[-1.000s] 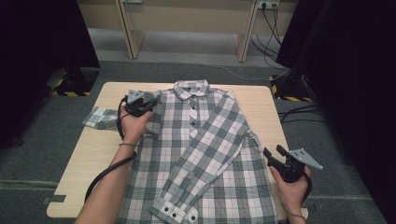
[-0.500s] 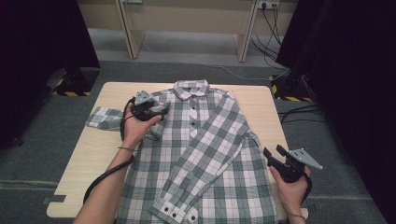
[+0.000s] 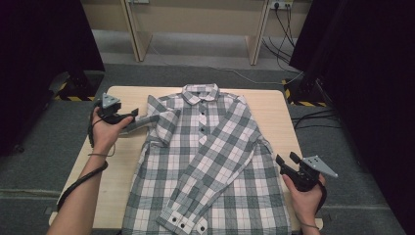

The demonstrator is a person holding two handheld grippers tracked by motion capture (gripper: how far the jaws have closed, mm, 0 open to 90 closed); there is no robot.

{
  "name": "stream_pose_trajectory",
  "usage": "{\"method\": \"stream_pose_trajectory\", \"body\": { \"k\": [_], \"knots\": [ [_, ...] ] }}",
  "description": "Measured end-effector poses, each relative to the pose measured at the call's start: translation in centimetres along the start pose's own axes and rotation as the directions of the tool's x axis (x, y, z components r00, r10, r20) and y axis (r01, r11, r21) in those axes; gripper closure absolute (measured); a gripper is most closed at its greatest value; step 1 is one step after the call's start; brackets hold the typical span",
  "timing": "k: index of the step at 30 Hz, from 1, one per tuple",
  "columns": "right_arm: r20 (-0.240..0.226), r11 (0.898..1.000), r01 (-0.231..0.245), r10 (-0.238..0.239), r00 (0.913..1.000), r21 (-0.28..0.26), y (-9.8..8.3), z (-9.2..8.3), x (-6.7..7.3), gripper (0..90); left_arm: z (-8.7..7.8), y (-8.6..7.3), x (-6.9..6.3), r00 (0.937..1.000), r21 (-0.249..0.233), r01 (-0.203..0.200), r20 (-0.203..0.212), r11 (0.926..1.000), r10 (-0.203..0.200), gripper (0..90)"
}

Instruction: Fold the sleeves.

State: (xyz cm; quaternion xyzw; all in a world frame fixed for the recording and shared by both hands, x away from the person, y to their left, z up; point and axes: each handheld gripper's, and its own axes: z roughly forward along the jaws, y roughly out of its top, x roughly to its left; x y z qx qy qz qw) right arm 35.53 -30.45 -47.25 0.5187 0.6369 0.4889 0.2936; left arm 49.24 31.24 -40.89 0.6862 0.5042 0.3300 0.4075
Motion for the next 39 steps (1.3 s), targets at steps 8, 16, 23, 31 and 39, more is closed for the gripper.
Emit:
{"method": "stream_pose_trajectory", "body": {
  "k": [8, 16, 23, 31, 39],
  "knots": [
    [0.002, 1.0, 0.005, -0.005, 1.0, -0.002, 0.0, 0.0, 0.1, 39.0, 0.5, -2.4, 4.5, 0.9913, 0.095, 0.035, -0.13, 0.9948, -0.023, 30.1],
    [0.004, 1.0, 0.01, -0.01, 0.9999, -0.005, 0.0, 0.0, 0.1, 38.9, 2.1, -5.3, 5.3, 0.987, 0.201, 0.076, -0.155, 0.9766, -0.045, 30.4],
    [0.001, 1.0, 0.011, -0.011, 0.9999, -0.007, 0.0, 0.0, 0.1, 38.8, 2.9, -6.4, 5.4, 0.9841, 0.231, 0.097, -0.168, 0.9682, -0.059, 36.4],
    [0.0, 1.0, 0.012, -0.012, 0.9999, -0.004, 0.0, 0.0, 0.1, 38.7, 3.0, -6.9, 5.4, 0.9807, 0.241, 0.111, -0.184, 0.9641, -0.067, 47.1],
    [0.0, 1.0, 0.014, -0.014, 0.9999, -0.005, 0.0, 0.0, 0.1, 38.6, 2.9, -7.0, 4.9, 0.9768, 0.245, 0.041, -0.214, 0.9687, 0.013, 74.3]
  ]
}}
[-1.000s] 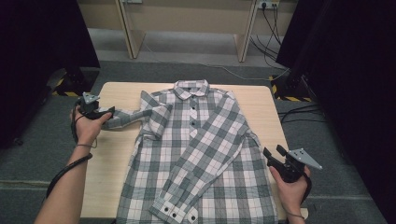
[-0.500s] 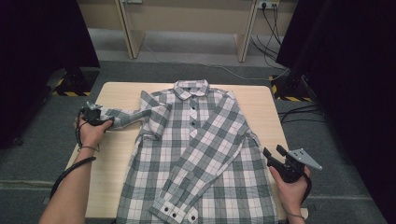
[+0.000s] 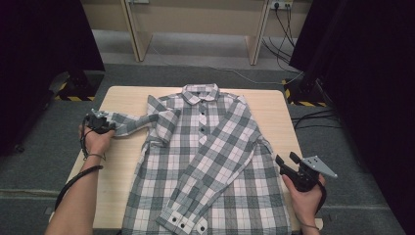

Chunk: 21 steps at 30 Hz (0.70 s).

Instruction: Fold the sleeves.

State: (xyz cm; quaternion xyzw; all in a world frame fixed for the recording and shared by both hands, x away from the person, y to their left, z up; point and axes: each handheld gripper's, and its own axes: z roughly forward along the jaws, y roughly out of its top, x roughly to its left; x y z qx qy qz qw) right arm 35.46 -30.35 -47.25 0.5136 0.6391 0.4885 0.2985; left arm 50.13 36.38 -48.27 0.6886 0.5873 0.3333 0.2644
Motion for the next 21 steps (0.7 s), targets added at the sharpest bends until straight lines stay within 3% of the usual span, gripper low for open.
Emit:
{"method": "stream_pose_trajectory", "body": {
  "k": [3, 7, 15, 18, 21],
  "knots": [
    [-0.002, 1.0, -0.004, 0.004, 1.0, 0.001, 0.0, 0.0, 0.0, 38.6, 0.0, 0.0, -0.1, 0.9996, 0.005, -0.014, -0.024, 0.9999, 0.014, 82.4],
    [-0.004, 1.0, -0.008, 0.008, 1.0, 0.003, 0.0, 0.0, -0.1, 38.6, 0.0, 0.0, -0.1, 0.9999, 0.005, 0.007, -0.013, 1.0, -0.006, 88.3],
    [-0.005, 1.0, -0.008, 0.008, 1.0, 0.001, 0.0, 0.0, -0.1, 38.6, 0.1, -0.3, 0.2, 0.9984, -0.02, 0.057, 0.001, 0.9982, -0.057, 89.0],
    [-0.006, 1.0, -0.011, 0.011, 0.9999, 0.001, 0.0, 0.0, -0.1, 38.6, -0.3, -0.2, 0.5, 0.9956, -0.054, 0.093, 0.006, 0.9942, -0.093, 89.1],
    [-0.006, 1.0, -0.013, 0.013, 0.9999, 0.004, 0.0, 0.0, -0.1, 38.6, -0.8, 0.0, 0.9, 0.9949, -0.081, 0.101, 0.011, 0.9916, -0.1, 89.2]
  ]
}}
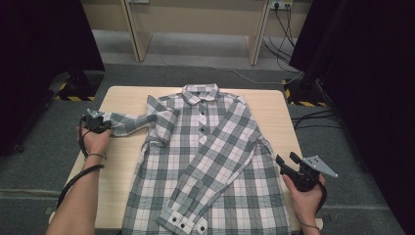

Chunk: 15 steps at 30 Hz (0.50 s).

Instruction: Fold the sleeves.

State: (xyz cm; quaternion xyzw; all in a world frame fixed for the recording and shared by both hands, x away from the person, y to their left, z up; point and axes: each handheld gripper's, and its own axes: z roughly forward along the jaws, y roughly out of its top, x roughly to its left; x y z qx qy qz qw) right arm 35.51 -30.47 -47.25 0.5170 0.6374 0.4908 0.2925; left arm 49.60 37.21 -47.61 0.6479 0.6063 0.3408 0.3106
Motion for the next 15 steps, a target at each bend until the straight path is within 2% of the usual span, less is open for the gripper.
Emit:
{"method": "stream_pose_trajectory", "body": {
  "k": [4, 7, 12, 15],
  "knots": [
    [0.001, 1.0, 0.002, -0.002, 1.0, 0.001, 0.0, 0.0, 0.0, 38.6, -1.1, 0.9, 0.4, 0.9999, -0.065, 0.013, 0.002, 0.9978, -0.013, 89.2],
    [0.002, 1.0, 0.004, -0.004, 1.0, -0.001, 0.0, 0.0, 0.1, 38.6, -2.1, 1.9, 0.6, 0.9998, -0.134, 0.02, -0.002, 0.9908, -0.021, 89.2],
    [0.003, 1.0, 0.006, -0.006, 1.0, -0.001, 0.0, 0.0, 0.1, 38.7, -3.9, 3.6, 1.0, 0.9995, -0.244, 0.031, 0.003, 0.9693, -0.031, 89.2],
    [0.004, 1.0, 0.006, -0.006, 1.0, 0.0, 0.0, 0.0, 0.1, 38.7, -5.2, 4.9, 1.2, 0.9995, -0.314, 0.031, 0.001, 0.9488, -0.032, 89.2]
  ]
}}
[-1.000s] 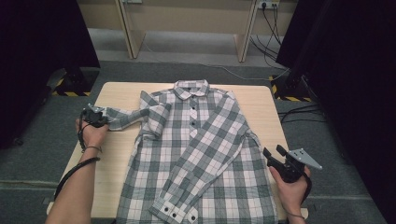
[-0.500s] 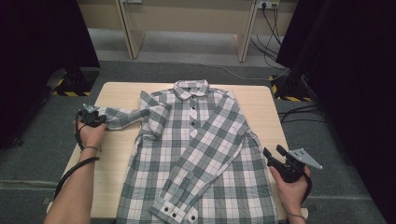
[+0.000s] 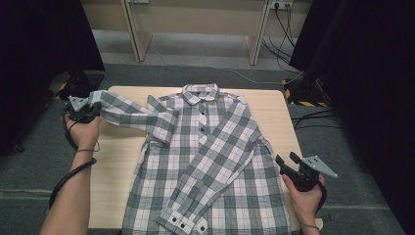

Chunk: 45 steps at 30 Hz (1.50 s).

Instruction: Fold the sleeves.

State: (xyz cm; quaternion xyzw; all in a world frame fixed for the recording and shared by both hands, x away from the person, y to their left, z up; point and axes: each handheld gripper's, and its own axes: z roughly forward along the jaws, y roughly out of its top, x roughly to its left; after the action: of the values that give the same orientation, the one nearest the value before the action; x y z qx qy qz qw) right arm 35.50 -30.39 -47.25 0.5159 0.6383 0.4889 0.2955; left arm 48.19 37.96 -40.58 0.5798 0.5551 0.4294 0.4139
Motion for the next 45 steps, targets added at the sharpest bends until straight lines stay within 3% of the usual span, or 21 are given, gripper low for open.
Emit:
{"method": "stream_pose_trajectory", "body": {
  "k": [4, 9, 16, 22, 30, 45],
  "knots": [
    [0.0, 1.0, 0.0, 0.0, 1.0, 0.0, 0.0, 0.0, 0.0, 38.7, -0.9, 1.9, -0.1, 0.9997, -0.07, -0.024, 0.001, 0.9973, 0.024, 89.2],
    [0.0, 1.0, -0.002, 0.002, 1.0, -0.001, 0.0, 0.0, 0.0, 38.7, -1.9, 4.0, -0.3, 0.9992, -0.147, -0.039, 0.003, 0.9884, 0.04, 89.3],
    [0.0, 1.0, -0.002, 0.002, 1.0, -0.001, 0.0, 0.0, 0.0, 38.7, -3.5, 6.9, -0.9, 0.9981, -0.249, -0.056, 0.013, 0.9668, 0.061, 89.3],
    [0.001, 1.0, -0.001, 0.001, 1.0, -0.001, 0.0, 0.0, 0.0, 38.7, -4.6, 8.8, -1.3, 0.9975, -0.329, -0.054, 0.026, 0.9428, 0.066, 89.2],
    [0.0, 1.0, -0.002, 0.002, 1.0, -0.003, 0.0, 0.0, 0.0, 38.7, -5.6, 10.5, -2.1, 0.9967, -0.44, -0.031, 0.054, 0.8973, 0.061, 89.2],
    [0.0, 1.0, -0.002, 0.002, 1.0, -0.003, 0.0, 0.0, 0.0, 38.6, -8.0, 14.4, -2.2, 0.9952, -0.548, -0.031, 0.06, 0.8361, 0.076, 89.2]
  ]
}}
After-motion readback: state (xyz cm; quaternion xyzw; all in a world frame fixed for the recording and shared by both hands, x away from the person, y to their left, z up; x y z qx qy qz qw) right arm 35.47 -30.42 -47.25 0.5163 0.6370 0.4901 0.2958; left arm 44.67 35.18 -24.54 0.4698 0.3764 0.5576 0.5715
